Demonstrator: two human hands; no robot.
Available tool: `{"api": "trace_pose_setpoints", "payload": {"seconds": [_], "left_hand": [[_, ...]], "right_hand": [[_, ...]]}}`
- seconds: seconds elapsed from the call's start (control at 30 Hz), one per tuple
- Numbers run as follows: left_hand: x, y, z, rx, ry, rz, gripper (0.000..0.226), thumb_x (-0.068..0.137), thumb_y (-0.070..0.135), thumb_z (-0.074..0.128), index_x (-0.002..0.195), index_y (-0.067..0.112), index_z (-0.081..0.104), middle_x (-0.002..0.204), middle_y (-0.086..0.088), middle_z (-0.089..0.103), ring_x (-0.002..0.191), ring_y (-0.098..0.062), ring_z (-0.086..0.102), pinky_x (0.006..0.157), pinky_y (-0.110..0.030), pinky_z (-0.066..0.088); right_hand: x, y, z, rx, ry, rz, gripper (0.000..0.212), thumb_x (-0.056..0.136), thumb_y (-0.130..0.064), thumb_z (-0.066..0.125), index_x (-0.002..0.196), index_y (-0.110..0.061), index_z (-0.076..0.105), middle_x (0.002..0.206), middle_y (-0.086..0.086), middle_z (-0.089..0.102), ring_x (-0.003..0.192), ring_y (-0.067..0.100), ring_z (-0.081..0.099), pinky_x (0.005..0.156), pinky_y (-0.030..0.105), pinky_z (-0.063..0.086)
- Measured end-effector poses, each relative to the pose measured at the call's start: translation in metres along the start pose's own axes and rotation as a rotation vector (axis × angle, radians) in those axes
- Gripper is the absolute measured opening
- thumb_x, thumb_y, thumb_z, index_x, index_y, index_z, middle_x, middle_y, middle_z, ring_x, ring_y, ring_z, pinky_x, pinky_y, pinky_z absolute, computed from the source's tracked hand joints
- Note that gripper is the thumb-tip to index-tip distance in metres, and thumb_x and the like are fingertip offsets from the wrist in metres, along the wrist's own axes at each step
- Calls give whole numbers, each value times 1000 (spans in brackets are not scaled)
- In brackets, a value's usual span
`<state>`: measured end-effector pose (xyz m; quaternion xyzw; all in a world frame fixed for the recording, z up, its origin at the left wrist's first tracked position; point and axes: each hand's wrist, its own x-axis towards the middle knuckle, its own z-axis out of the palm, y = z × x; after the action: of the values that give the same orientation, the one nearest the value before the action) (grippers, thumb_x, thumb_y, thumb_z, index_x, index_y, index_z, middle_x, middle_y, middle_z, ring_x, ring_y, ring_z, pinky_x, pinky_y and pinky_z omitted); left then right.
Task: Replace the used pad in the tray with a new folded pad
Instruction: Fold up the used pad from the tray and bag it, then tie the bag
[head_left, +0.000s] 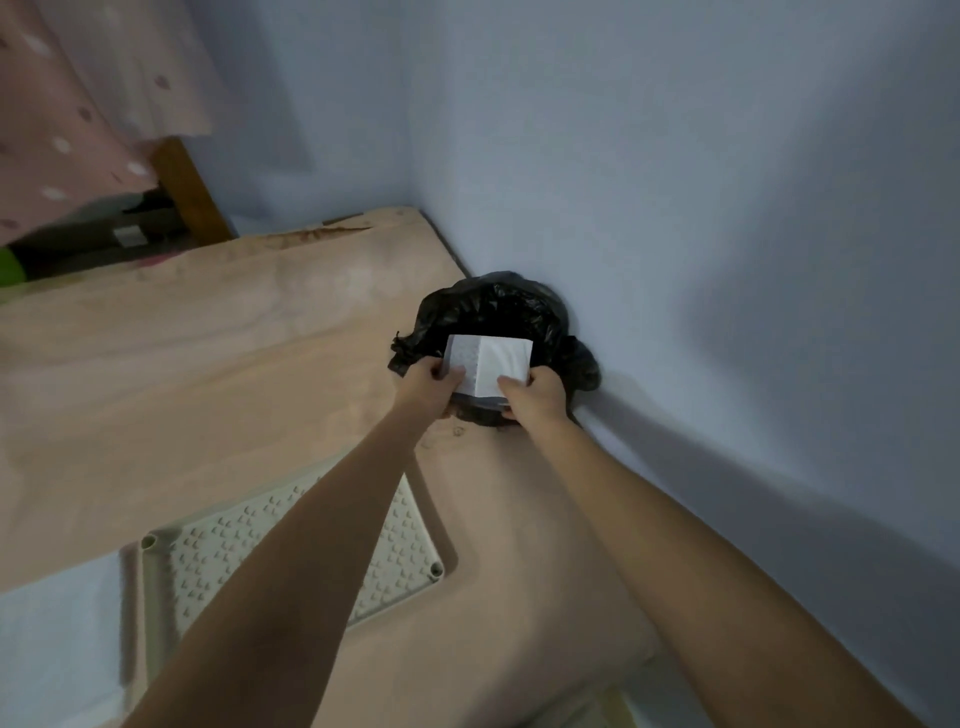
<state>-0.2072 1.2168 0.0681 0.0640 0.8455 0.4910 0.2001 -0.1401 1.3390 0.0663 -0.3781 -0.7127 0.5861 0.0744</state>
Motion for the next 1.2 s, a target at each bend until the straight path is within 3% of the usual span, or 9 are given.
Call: {"api": "trace_pose_setpoints", "payload": {"seconds": [0.1,0.23,0.37,0.5,0.67,0.87,1.0,1.1,1.2], "left_hand": [[19,4,3,108,36,16,30,96,27,49,112,3,59,94,-14,65,86,-33,63,76,-43,55],[40,7,8,235,19,-66,24,94,23,48,80,5,54,68,-7,53,75,-30,58,64,-37,48],[51,12,14,294,-35,-47,34,93,23,49,118,2,41,99,-15,57,87,-31,59,68,-38,50],[59,5,22,519,-33,68,35,96,22,43,123,1,35,103,-16,61,89,-33,60,64,-35,41],[75,-7,37,848,-53,103,50,98,22,41,141,5,22,115,-15,58,95,-32,61,65,-37,42],[79,-31,55,1104,-93,154,40,96,18,43,132,4,33,124,-15,50,111,-30,51,77,-37,47],[86,-38,59,1273,-44,475,37,97,20,36,130,5,39,132,-14,42,119,-29,40,95,-36,35],[92,-52,60,1318,-165,655,57,99,30,25,148,4,10,157,-13,9,145,-27,7,117,-42,5],[96,-68,55,1329,-256,573,60,101,42,11,149,11,-6,158,-5,-9,145,-18,-10,116,-41,-8]], "right_hand": [[17,-7,0,-206,-15,-97,32,89,-25,60,111,-2,55,110,15,61,101,30,59,86,41,51],[32,-7,2,-409,-10,-167,36,92,-30,56,113,-1,55,115,16,56,100,32,58,85,41,50],[40,-6,9,-566,60,-206,38,95,-24,50,123,0,45,125,20,44,100,36,57,80,41,48],[49,-3,18,-820,71,-323,33,98,-20,45,125,-3,41,121,19,45,97,32,57,72,38,48],[65,6,28,-1026,40,-279,33,100,-14,39,130,-2,37,127,18,41,104,31,54,78,37,48],[72,36,36,-1220,38,-328,32,96,-6,39,126,4,43,123,18,47,102,28,57,79,33,48],[75,39,36,-1361,119,-573,34,82,-24,65,111,-7,66,118,10,63,102,24,62,79,28,49],[84,59,32,-1348,-143,-689,56,99,-27,34,147,-1,21,156,15,18,145,25,17,116,37,20],[88,74,23,-1378,-258,-697,56,101,-30,21,149,-3,7,158,13,6,146,24,0,120,38,-2]]}}
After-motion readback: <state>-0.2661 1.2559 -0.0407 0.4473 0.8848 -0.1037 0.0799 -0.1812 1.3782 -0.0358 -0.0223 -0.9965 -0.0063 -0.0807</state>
